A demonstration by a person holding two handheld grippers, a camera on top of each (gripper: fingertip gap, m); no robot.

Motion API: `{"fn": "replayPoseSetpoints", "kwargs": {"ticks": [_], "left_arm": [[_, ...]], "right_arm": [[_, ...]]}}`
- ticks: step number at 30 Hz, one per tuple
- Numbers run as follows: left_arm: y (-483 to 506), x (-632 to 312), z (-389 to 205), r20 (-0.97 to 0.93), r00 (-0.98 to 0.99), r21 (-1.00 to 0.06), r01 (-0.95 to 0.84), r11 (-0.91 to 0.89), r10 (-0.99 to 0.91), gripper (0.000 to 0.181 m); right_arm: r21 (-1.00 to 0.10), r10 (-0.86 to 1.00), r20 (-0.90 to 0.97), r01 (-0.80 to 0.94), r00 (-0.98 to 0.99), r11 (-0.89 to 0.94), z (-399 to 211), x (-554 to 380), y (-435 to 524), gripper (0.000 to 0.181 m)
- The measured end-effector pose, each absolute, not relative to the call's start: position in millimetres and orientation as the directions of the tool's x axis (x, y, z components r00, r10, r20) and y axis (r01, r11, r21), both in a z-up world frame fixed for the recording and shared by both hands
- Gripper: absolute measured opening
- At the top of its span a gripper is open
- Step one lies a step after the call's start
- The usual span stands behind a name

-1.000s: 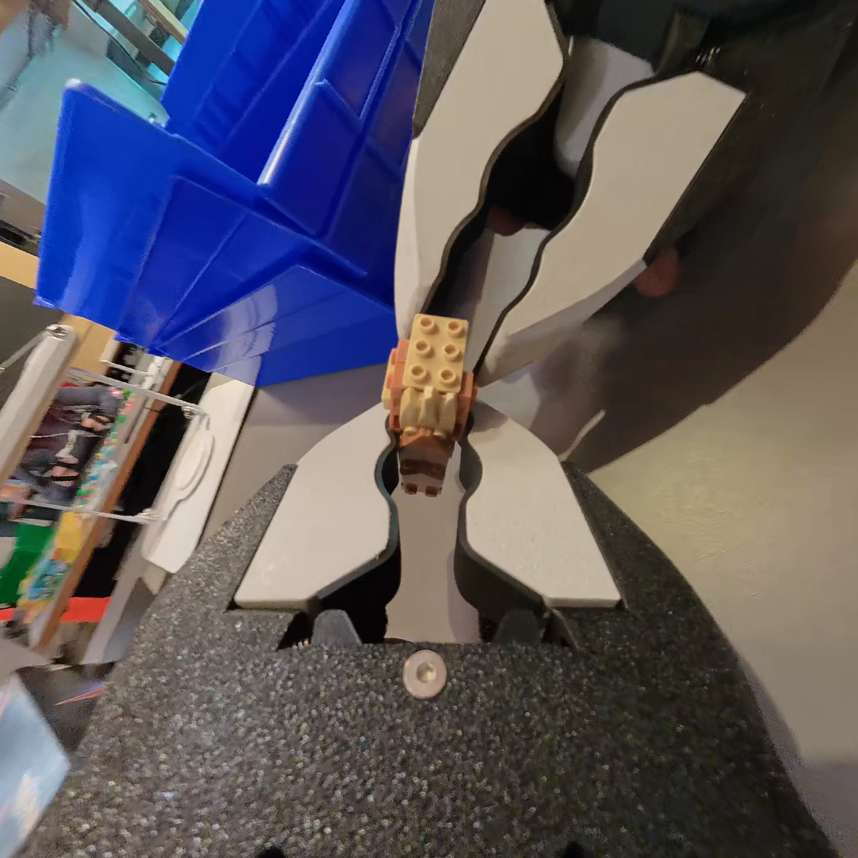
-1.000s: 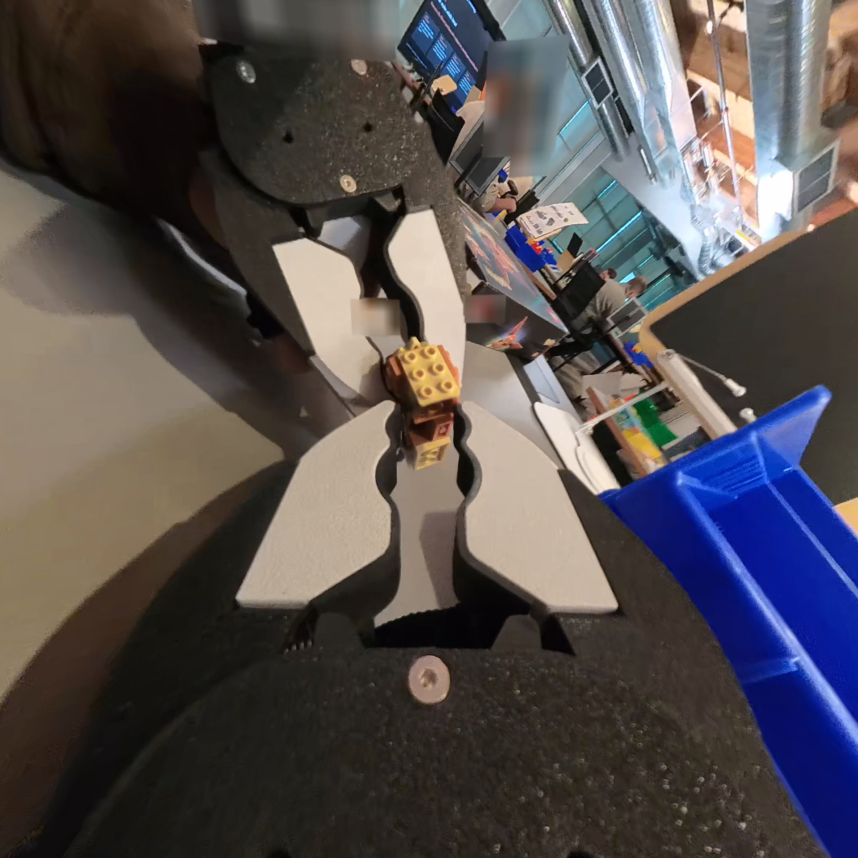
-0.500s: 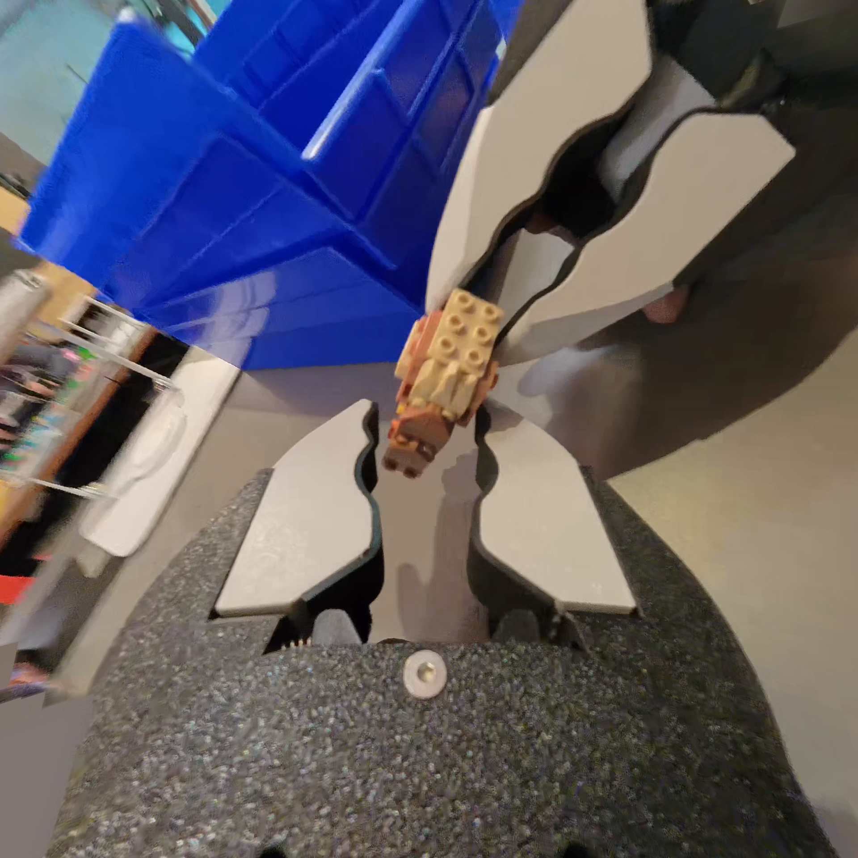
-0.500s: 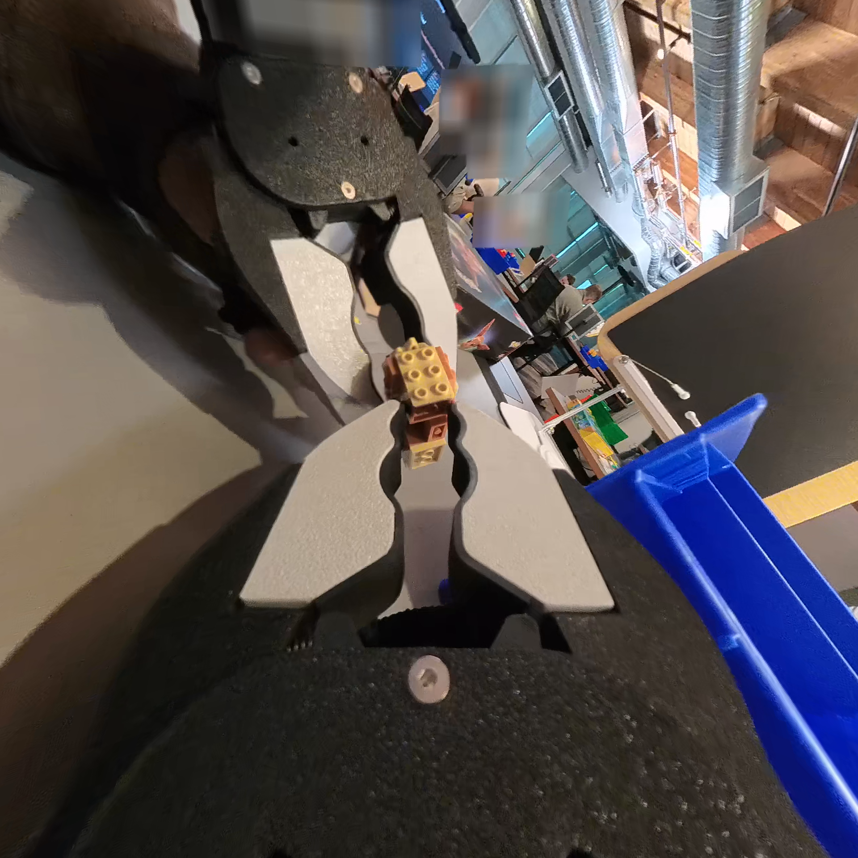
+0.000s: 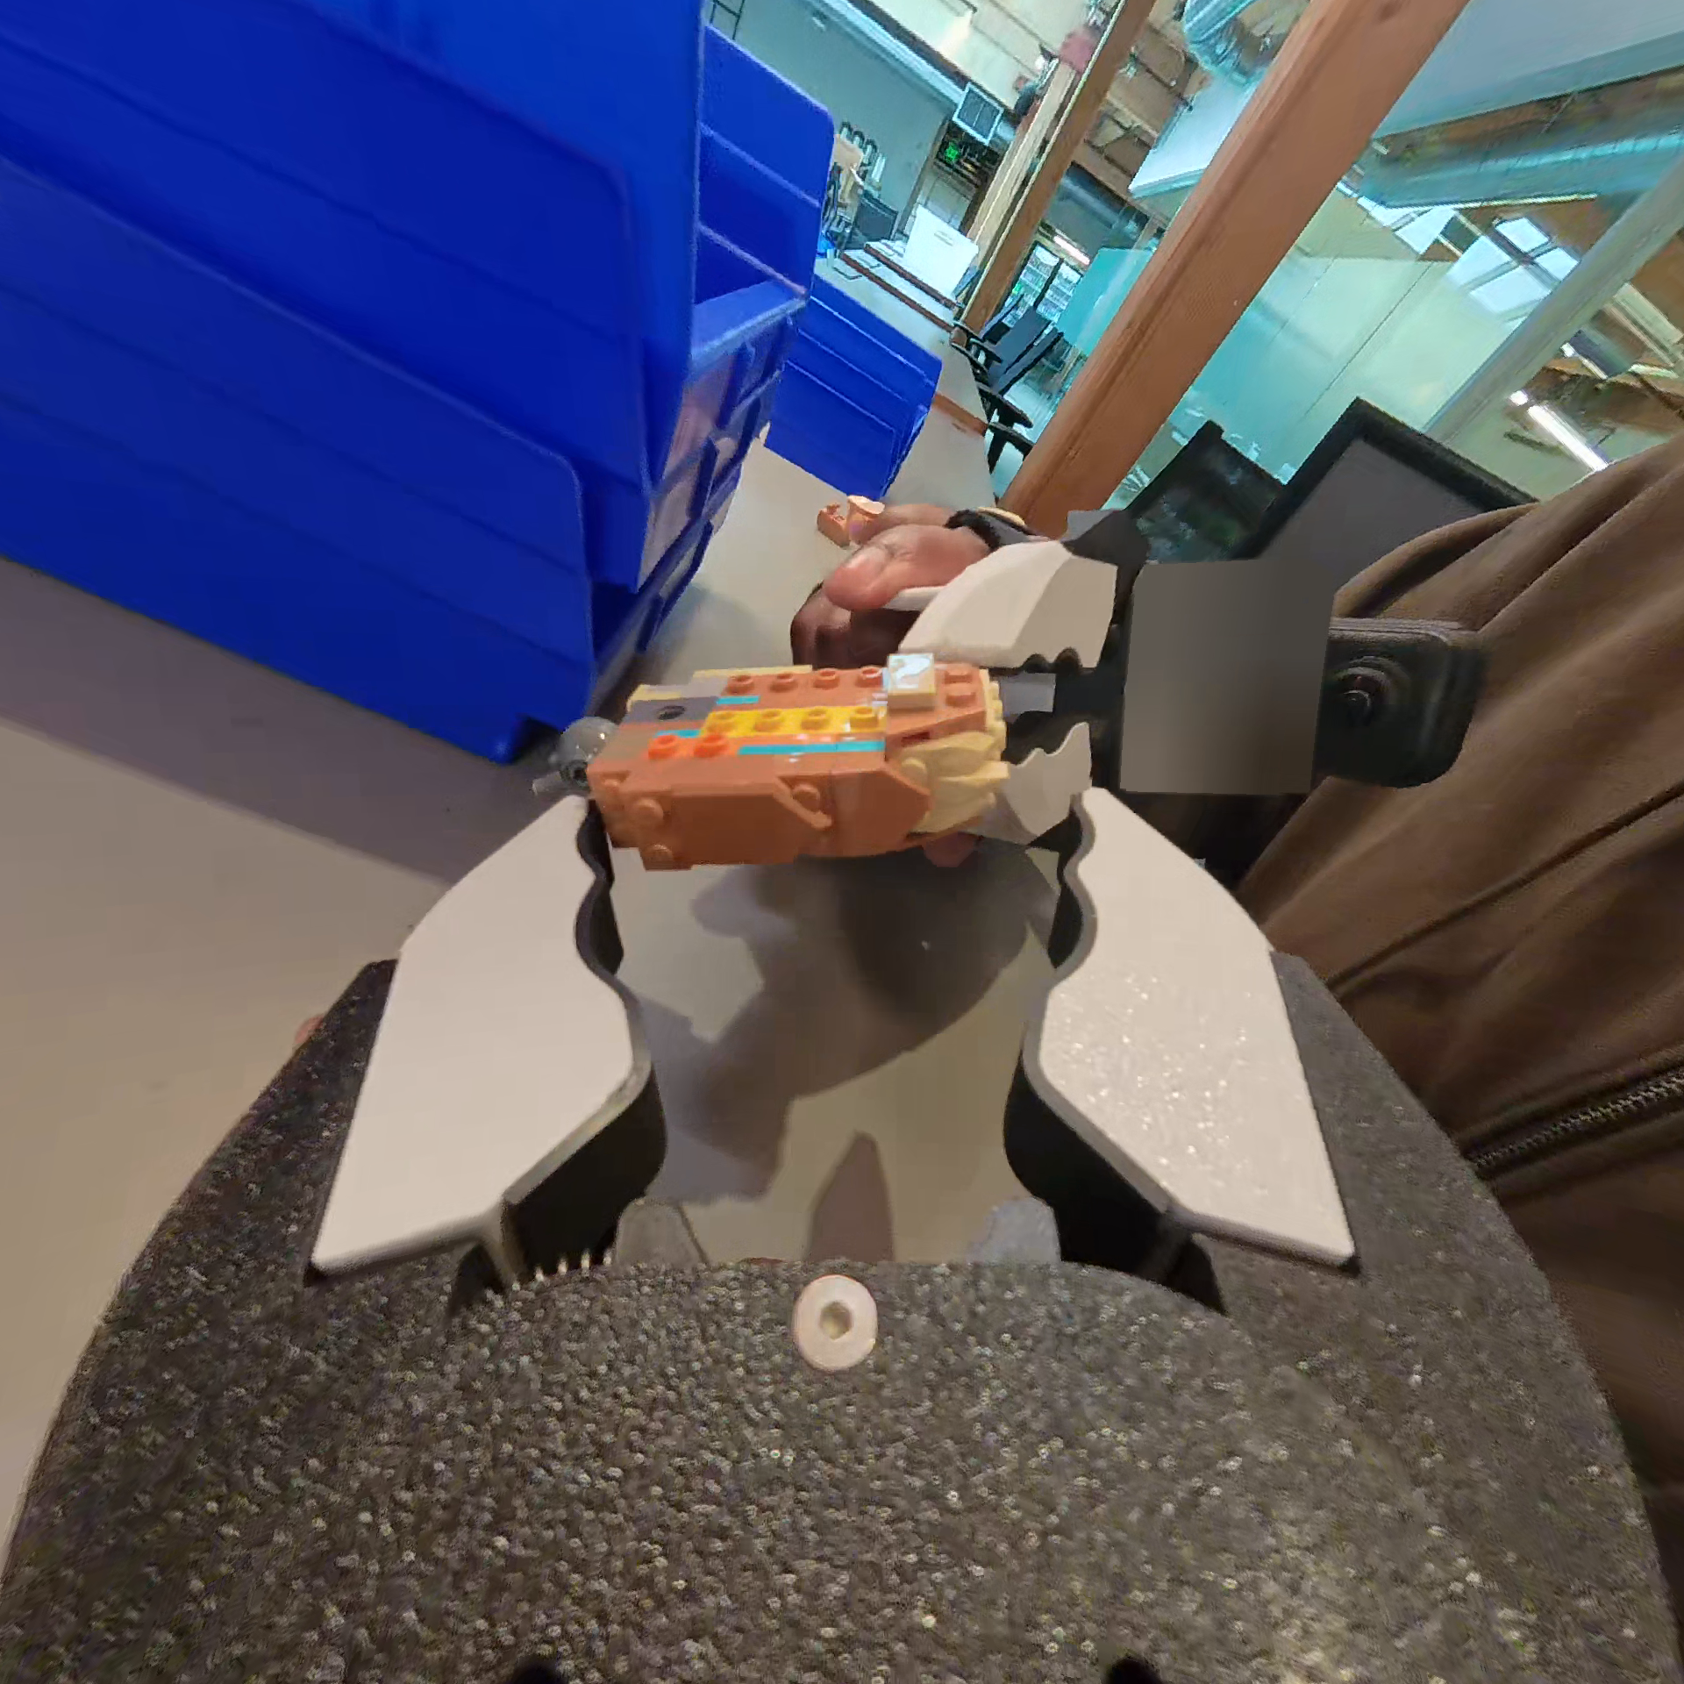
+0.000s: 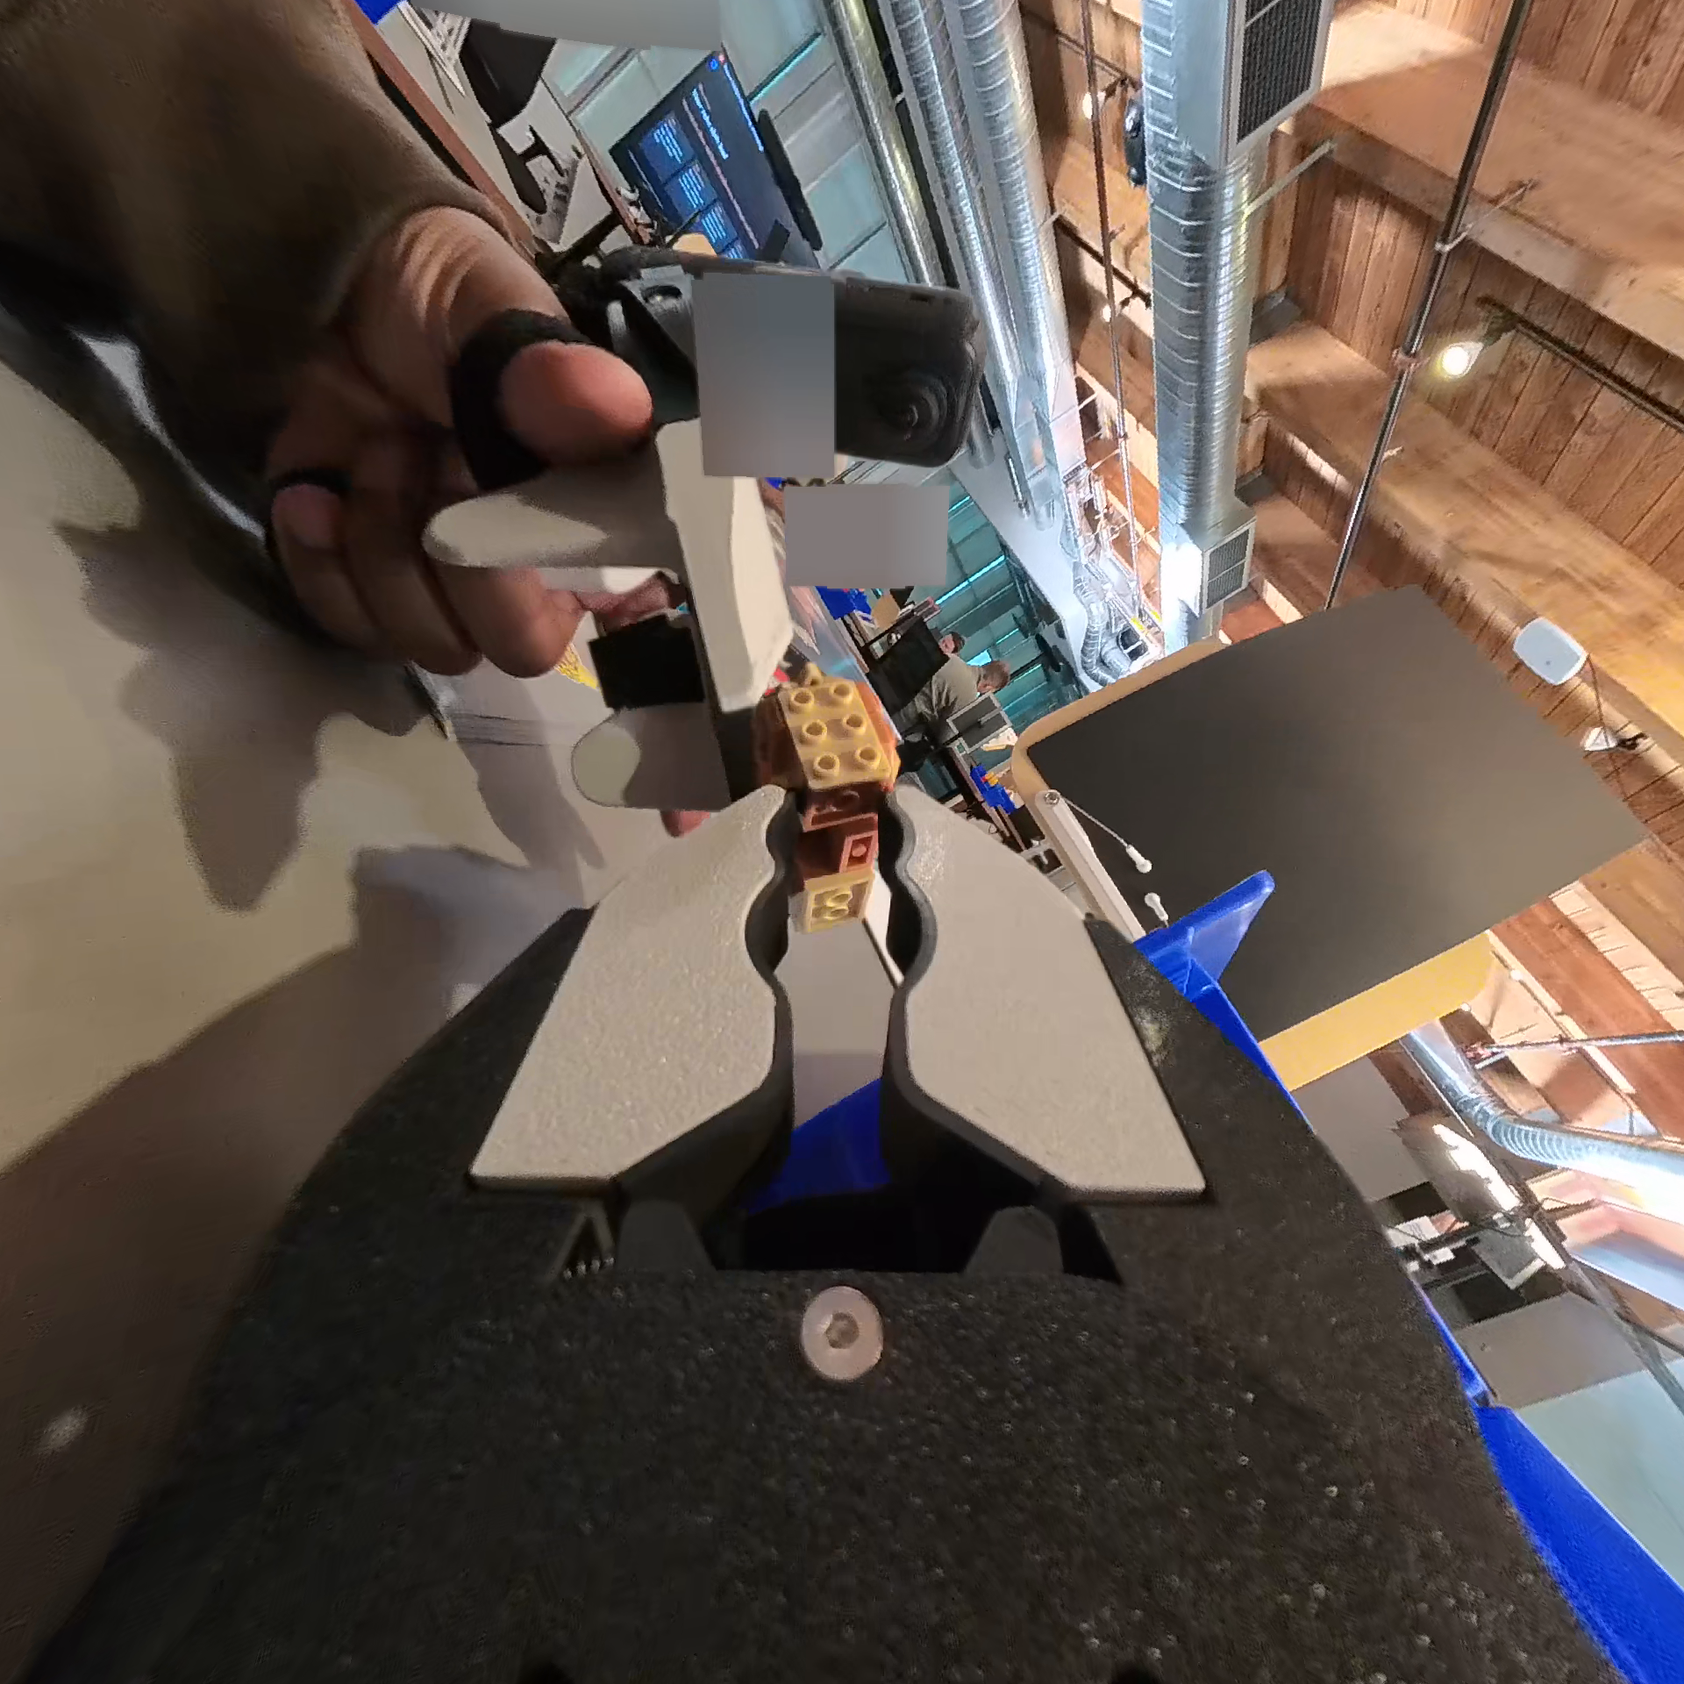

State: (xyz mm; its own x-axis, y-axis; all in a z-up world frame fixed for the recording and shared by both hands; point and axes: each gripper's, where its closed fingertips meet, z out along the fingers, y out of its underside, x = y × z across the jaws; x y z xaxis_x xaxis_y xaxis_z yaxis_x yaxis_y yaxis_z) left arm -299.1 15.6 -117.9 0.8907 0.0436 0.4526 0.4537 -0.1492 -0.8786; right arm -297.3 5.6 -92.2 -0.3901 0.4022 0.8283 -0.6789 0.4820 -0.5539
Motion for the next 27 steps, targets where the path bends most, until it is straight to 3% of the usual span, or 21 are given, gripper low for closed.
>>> {"fn": "replayPoseSetpoints", "kwargs": {"ticks": [6, 27], "left_arm": [[23, -307, -121, 0.419, 0.900, -0.895, 0.432, -0.110, 0.119, 0.104], [24, -302, -110, 0.473, 0.880, -0.879, 0.475, -0.048, 0.049, 0.102]], "right_arm": [[-0.530, 0.380, 0.843, -0.711, -0.382, 0.462, -93, -289, 0, 0.016], [-0.492, 0.373, 0.862, -0.747, -0.345, 0.448, -88, -284, -2, 0.016]]}}
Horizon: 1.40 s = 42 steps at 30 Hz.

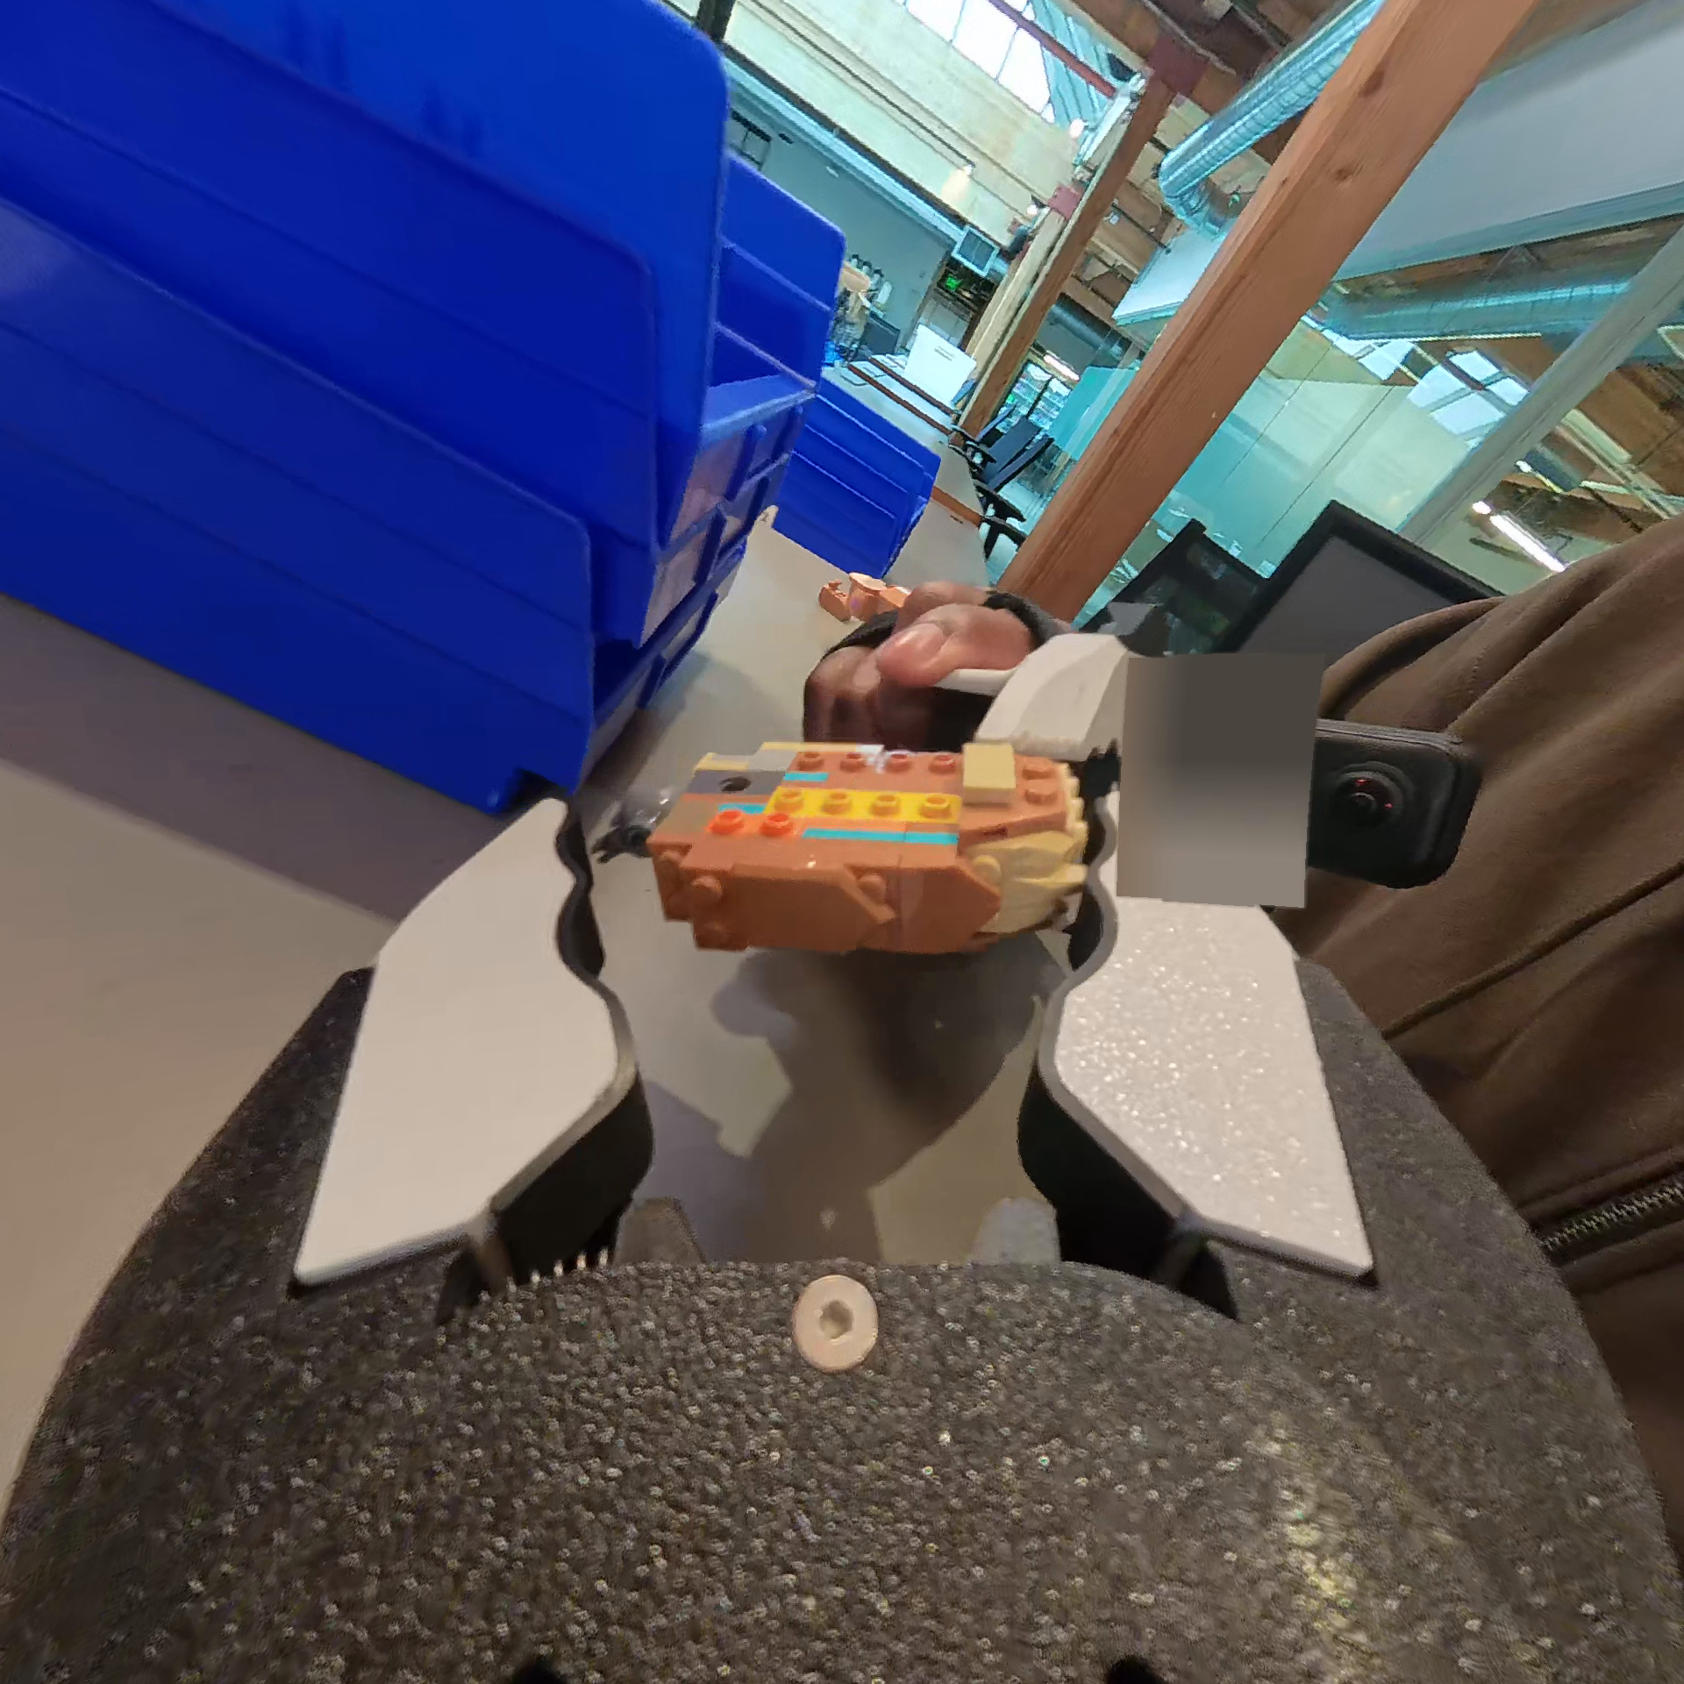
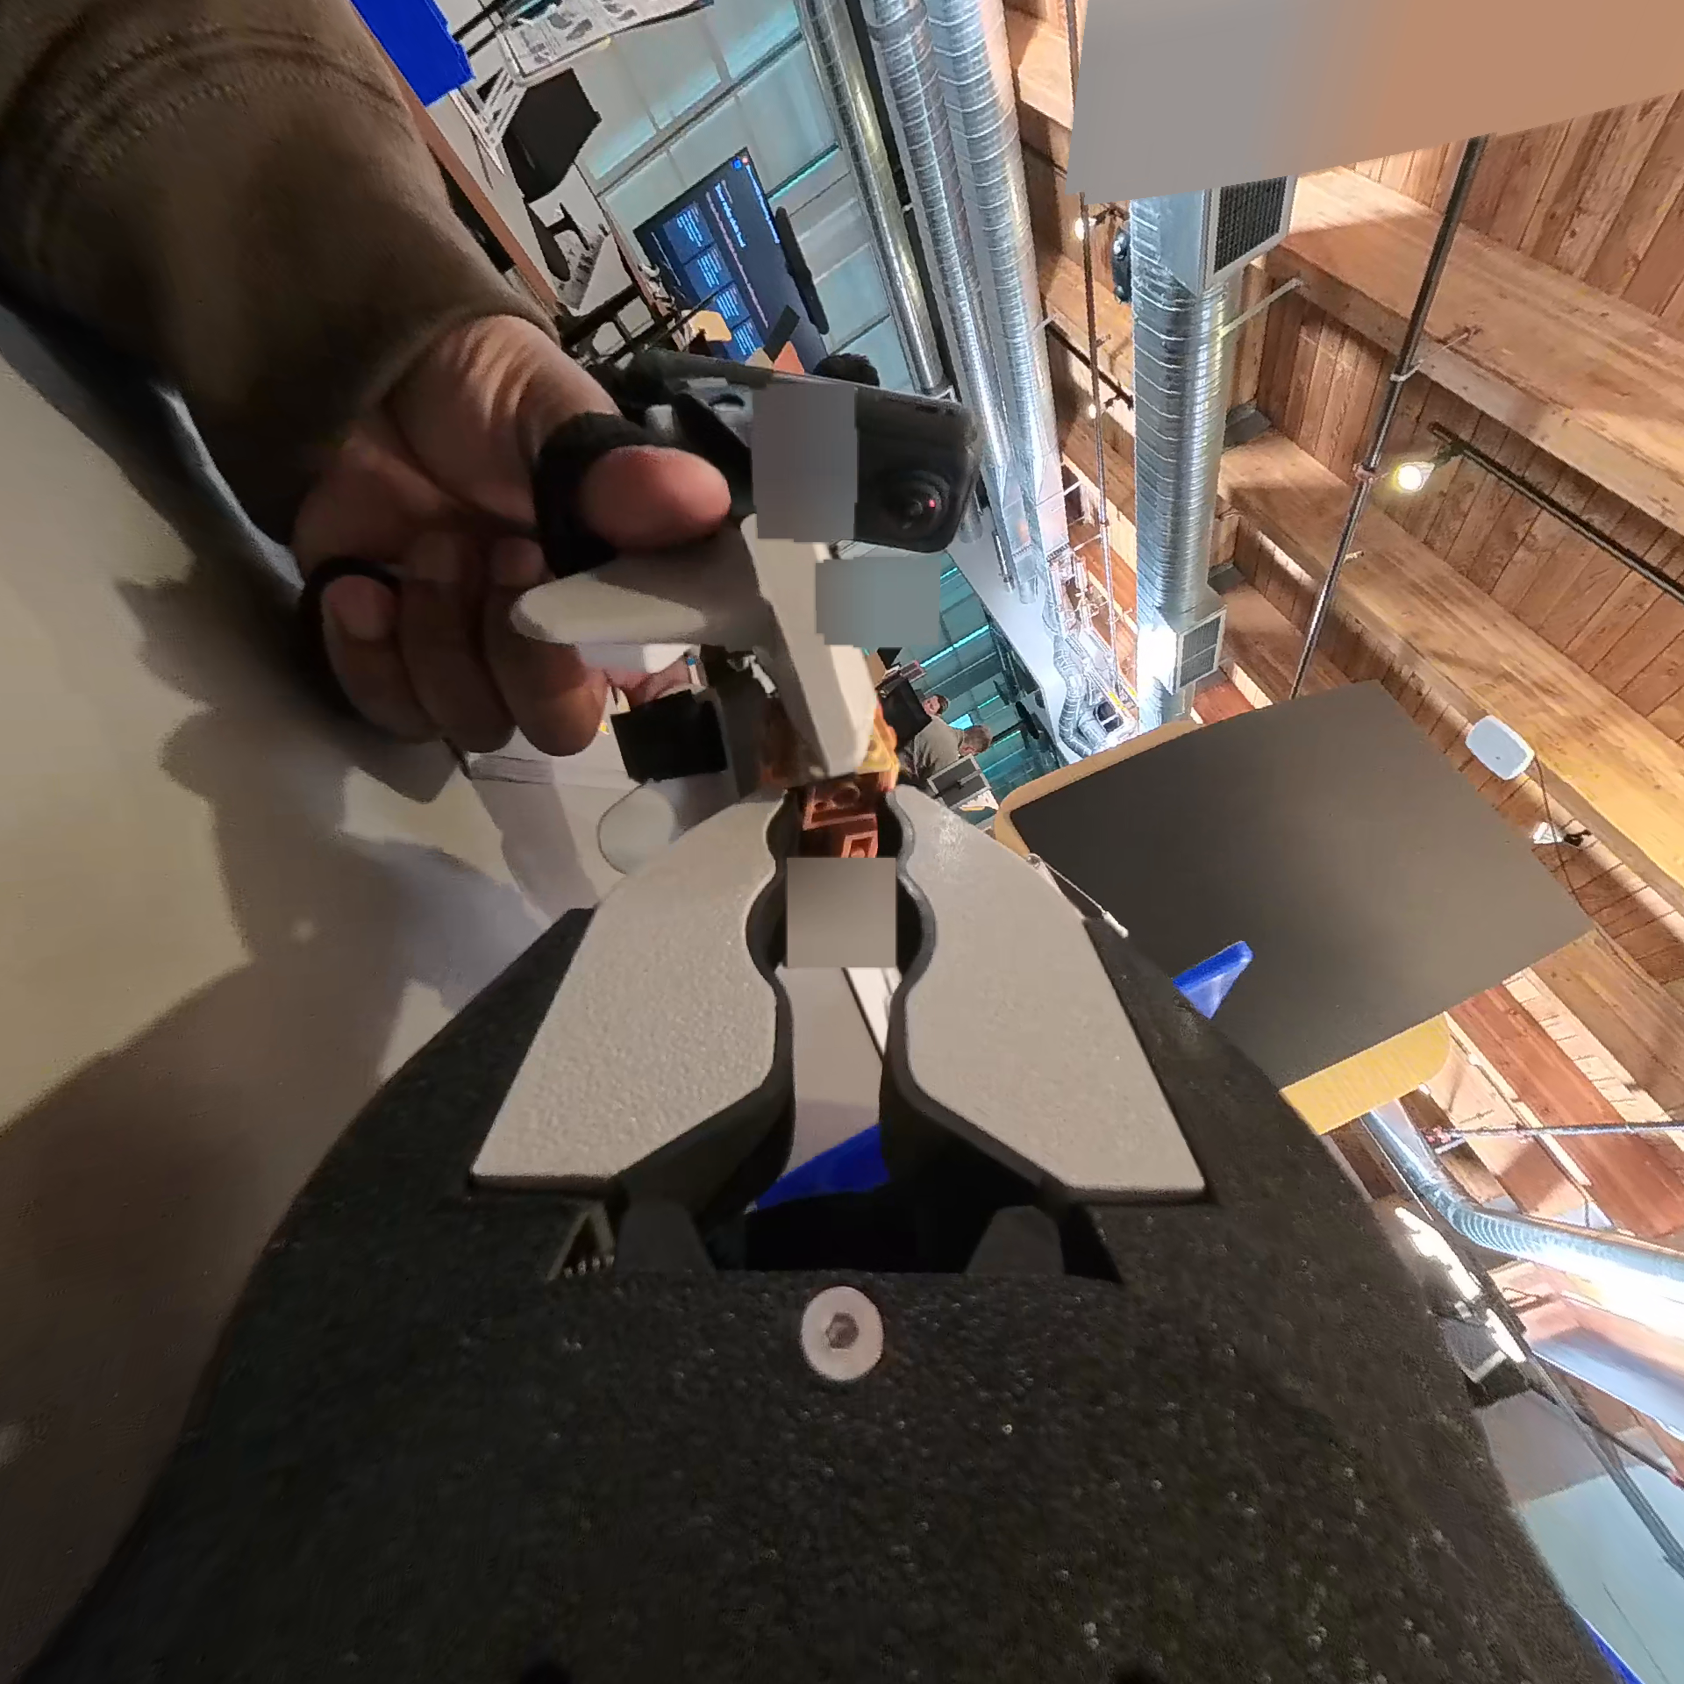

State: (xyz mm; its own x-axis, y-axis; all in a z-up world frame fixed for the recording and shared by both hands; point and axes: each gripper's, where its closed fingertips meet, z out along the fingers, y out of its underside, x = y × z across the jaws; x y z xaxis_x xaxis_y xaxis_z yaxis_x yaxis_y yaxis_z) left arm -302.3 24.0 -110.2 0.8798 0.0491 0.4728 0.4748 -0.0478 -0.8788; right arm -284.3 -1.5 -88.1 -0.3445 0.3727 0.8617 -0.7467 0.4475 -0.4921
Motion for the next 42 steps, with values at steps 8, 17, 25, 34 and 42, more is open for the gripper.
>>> {"fn": "replayPoseSetpoints", "kwargs": {"ticks": [8, 17, 25, 34, 42], "left_arm": [[19, -309, -112, 0.231, 0.959, -0.960, 0.252, -0.122, 0.165, 0.095], [9, -328, -120, -0.381, 0.855, -0.875, -0.211, -0.435, 0.352, 0.091], [8, -324, -144, -0.552, 0.800, -0.715, -0.309, -0.627, 0.235, 0.090], [16, -302, -166, -0.536, 0.840, -0.646, -0.343, -0.682, 0.085, 0.089], [19, -288, -177, -0.546, 0.837, -0.591, -0.393, -0.705, -0.009, 0.089]], "right_arm": [[-0.541, 0.368, 0.837, -0.711, -0.404, 0.448, -94, -288, -2, 0.017], [-0.741, 0.415, 0.657, -0.436, -0.629, 0.510, -118, -321, 11, 0.009], [-0.766, 0.274, 0.589, -0.416, -0.761, 0.490, -128, -308, 19, 0.012], [-0.758, 0.065, 0.537, -0.447, -0.841, 0.474, -149, -273, 7, 0.013], [-0.753, -0.027, 0.480, -0.428, -0.877, 0.500, -166, -260, 3, 0.012]]}}
